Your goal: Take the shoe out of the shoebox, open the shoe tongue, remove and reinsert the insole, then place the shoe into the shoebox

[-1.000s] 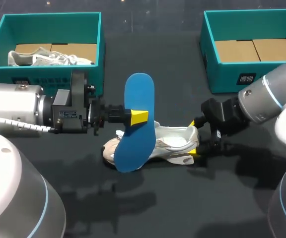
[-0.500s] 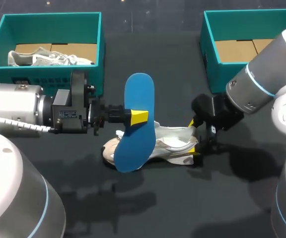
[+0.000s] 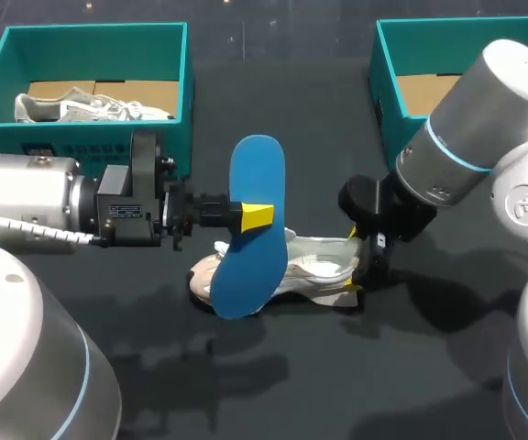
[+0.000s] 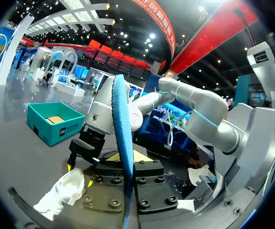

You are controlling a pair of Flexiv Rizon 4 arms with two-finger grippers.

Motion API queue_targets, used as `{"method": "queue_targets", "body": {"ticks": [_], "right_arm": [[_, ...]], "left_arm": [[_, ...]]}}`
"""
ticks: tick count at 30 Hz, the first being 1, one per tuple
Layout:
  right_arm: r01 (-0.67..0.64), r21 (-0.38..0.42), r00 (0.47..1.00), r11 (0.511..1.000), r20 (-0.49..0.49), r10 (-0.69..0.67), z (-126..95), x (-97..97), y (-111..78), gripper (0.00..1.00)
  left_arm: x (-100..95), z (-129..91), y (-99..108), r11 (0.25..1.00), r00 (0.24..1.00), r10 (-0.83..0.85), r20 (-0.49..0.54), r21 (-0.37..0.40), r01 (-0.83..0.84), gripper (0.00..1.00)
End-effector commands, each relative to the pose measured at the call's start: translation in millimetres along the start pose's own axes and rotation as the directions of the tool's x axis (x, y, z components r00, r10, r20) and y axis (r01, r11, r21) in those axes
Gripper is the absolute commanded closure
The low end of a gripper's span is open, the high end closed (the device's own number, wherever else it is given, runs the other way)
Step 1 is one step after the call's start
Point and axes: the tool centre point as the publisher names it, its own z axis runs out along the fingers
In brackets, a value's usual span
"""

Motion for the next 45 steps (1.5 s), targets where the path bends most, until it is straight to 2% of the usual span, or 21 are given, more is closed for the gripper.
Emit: {"method": "queue_targets", "body": {"ticks": [1, 6, 13, 18, 22, 36, 45], "right_arm": [[-0.011, 0.159, 0.999, 0.987, 0.038, 0.005, -3.2, 2.1, 10.3, 0.0], [0.005, 0.191, 0.997, 0.982, 0.075, -0.02, -7.8, -3.5, 11.2, 0.0], [0.015, 0.213, 0.997, 0.977, 0.072, -0.031, -8.4, -9.4, 8.6, 0.0], [0.004, 0.296, 0.996, 0.955, 0.084, -0.03, -13.0, -6.4, 11.5, 0.0], [0.01, 0.329, 0.993, 0.944, 0.106, -0.047, -16.1, -1.5, 11.6, 0.0], [0.042, 0.337, 0.99, 0.94, 0.114, -0.085, -19.7, -2.5, 16.0, 0.0], [0.086, 0.341, 0.983, 0.936, 0.124, -0.135, -23.8, -10.3, 35.5, 0.0]], "left_arm": [[-0.5, 2.5, 0.9, 1.0, 1.0, 0.0, 0.001, 0.002, 0.0, 1.0], [-0.5, 2.5, 0.9, 1.0, 1.0, 0.0, 0.001, 0.002, 0.0, 1.0], [-0.5, 2.5, 0.9, 1.0, 1.0, 0.0, 0.001, 0.002, 0.0, 1.0], [-0.5, 2.5, 0.9, 1.0, 1.0, 0.0, 0.001, 0.002, 0.0, 1.0], [-0.5, 2.5, 0.9, 1.0, 1.0, 0.0, 0.001, 0.002, 0.0, 1.0], [-0.5, 2.5, 0.9, 1.0, 1.0, 0.0, 0.001, 0.002, 0.0, 1.0], [-0.5, 2.5, 0.9, 1.0, 1.0, 0.0, 0.001, 0.002, 0.0, 1.0]]}}
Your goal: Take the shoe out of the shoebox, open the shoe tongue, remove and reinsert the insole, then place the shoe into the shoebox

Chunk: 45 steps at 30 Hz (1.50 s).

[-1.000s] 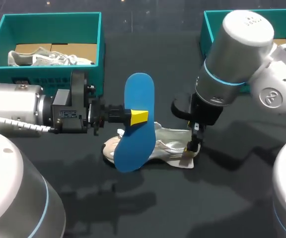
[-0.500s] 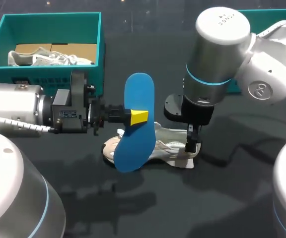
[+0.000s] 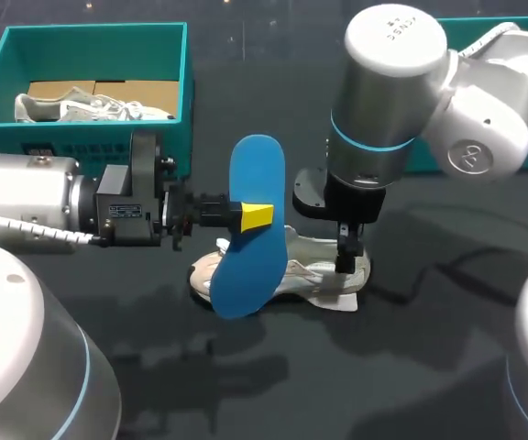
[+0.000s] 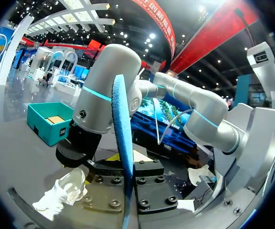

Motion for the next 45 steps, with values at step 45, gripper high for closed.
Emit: {"method": "queue_targets", "body": {"ticks": [45], "right_arm": [[0.06, 0.002, 0.996, 0.998, -0.065, -0.059, 63.7, -29.4, 55.3, 0.32]], "left_arm": [[-0.5, 2.8, 1.1, 1.0, 1.0, 0.0, 0.001, 0.003, 0.0, 1.0]]}}
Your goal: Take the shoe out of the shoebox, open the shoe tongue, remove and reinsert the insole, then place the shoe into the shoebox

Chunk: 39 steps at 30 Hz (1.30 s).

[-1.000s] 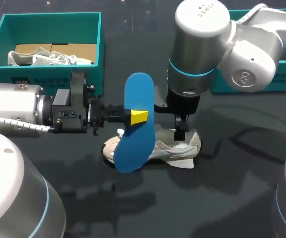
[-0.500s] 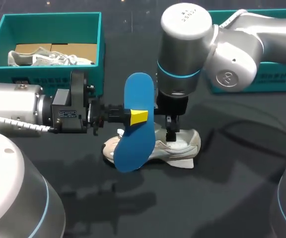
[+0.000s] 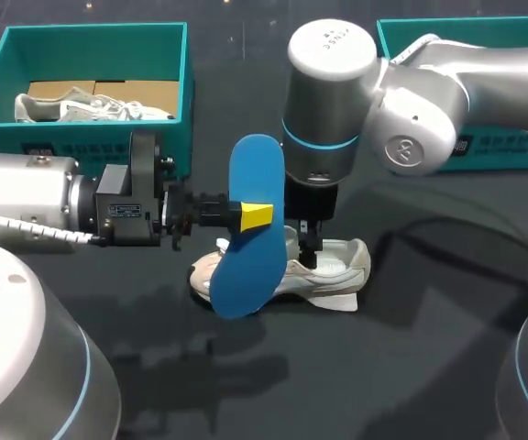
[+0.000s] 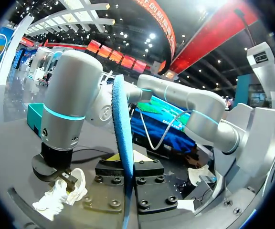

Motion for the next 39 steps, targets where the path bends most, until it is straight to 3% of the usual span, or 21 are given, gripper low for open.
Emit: {"method": "queue_targets", "body": {"ticks": [1, 2, 4, 5, 26, 35, 39], "right_arm": [[0.0, 0.0, 1.0, 1.0, -0.004, 0.0, 5.3, -0.3, 3.2, 0.5], [0.0, -0.001, 1.0, 1.0, -0.004, 0.0, 5.7, 0.4, 3.6, 0.57], [-0.001, -0.002, 1.0, 1.0, -0.006, 0.001, 6.2, 1.9, 4.7, 0.98], [-0.001, -0.002, 1.0, 1.0, -0.006, 0.001, 6.4, 2.6, 5.2, 1.0], [-0.061, 0.015, 0.998, 0.998, -0.009, 0.061, -12.2, 16.8, -6.9, 1.0], [-0.237, -0.004, 0.971, 0.972, -0.021, 0.236, -33.1, 27.6, -17.4, 1.0], [-0.408, -0.057, 0.913, 0.911, -0.026, 0.407, -42.2, 35.9, -21.6, 1.0]], "left_arm": [[-0.6, 3.3, 1.4, 1.0, 1.0, 0.0, 0.001, 0.003, 0.0, 1.0], [-0.6, 3.3, 1.4, 1.0, 1.0, 0.0, 0.001, 0.003, 0.0, 1.0], [-0.6, 3.3, 1.4, 1.0, 1.0, 0.0, 0.001, 0.003, 0.0, 1.0], [-0.6, 3.3, 1.4, 1.0, 1.0, 0.0, 0.001, 0.003, 0.0, 1.0], [-0.6, 3.3, 1.4, 1.0, 1.0, 0.0, 0.001, 0.003, 0.0, 1.0], [-0.6, 3.3, 1.4, 1.0, 1.0, 0.0, 0.001, 0.003, 0.0, 1.0], [-0.6, 3.3, 1.4, 1.0, 1.0, 0.0, 0.001, 0.003, 0.0, 1.0]]}}
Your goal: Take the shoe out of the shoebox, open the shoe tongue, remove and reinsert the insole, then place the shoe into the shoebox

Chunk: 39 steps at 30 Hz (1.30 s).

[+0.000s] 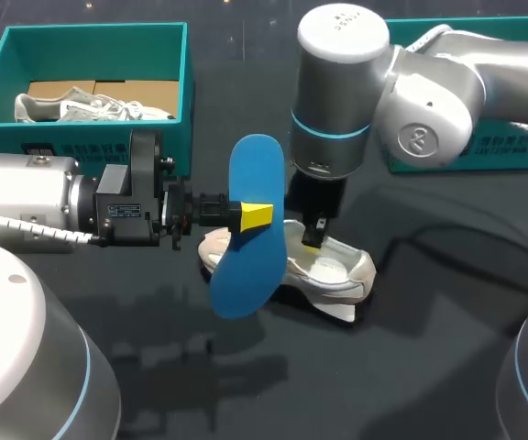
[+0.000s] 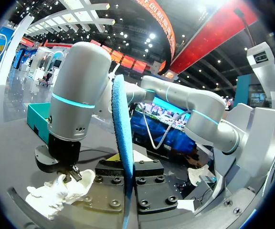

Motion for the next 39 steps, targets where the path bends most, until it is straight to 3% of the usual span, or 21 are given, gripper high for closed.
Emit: {"method": "queue_targets", "body": {"ticks": [1, 2, 14, 21, 23, 25, 35, 39], "right_arm": [[-0.166, -0.093, 0.986, 0.982, -0.004, 0.167, -15.1, 12.9, -16.3, 1.0], [-0.189, -0.098, 0.982, 0.977, -0.002, 0.189, -19.0, 19.6, -16.4, 1.0], [-0.189, -0.098, 0.982, 0.977, -0.002, 0.189, -19.0, 19.6, -16.4, 1.0], [-0.524, -0.104, 0.851, 0.846, -0.023, 0.524, -16.6, 27.6, 0.7, 1.0], [-0.613, -0.12, 0.79, 0.781, -0.054, 0.611, -16.1, 32.5, 3.9, 1.0], [-0.722, -0.105, 0.692, 0.684, -0.122, 0.712, -16.4, 39.1, 5.7, 1.0], [-0.722, -0.105, 0.692, 0.684, -0.122, 0.712, -16.4, 39.1, 5.7, 1.0], [-0.788, -0.116, 0.615, 0.604, -0.154, 0.773, -11.7, 36.9, 10.6, 1.0]], "left_arm": [[-0.6, 3.3, 1.4, 1.0, 1.0, 0.0, 0.001, 0.003, 0.0, 1.0], [-0.6, 3.3, 1.4, 1.0, 1.0, 0.0, 0.001, 0.003, 0.0, 1.0], [-0.6, 3.3, 1.4, 1.0, 1.0, 0.0, 0.001, 0.003, 0.0, 1.0], [-0.6, 3.3, 1.4, 1.0, 1.0, 0.0, 0.001, 0.003, 0.0, 1.0], [-0.6, 3.3, 1.4, 1.0, 1.0, 0.0, 0.001, 0.003, 0.0, 1.0], [-0.6, 3.3, 1.4, 1.0, 1.0, 0.0, 0.001, 0.003, 0.0, 1.0], [-0.6, 3.3, 1.4, 1.0, 1.0, 0.0, 0.001, 0.003, 0.0, 1.0], [-0.6, 3.3, 1.4, 1.0, 1.0, 0.0, 0.001, 0.003, 0.0, 1.0]]}}
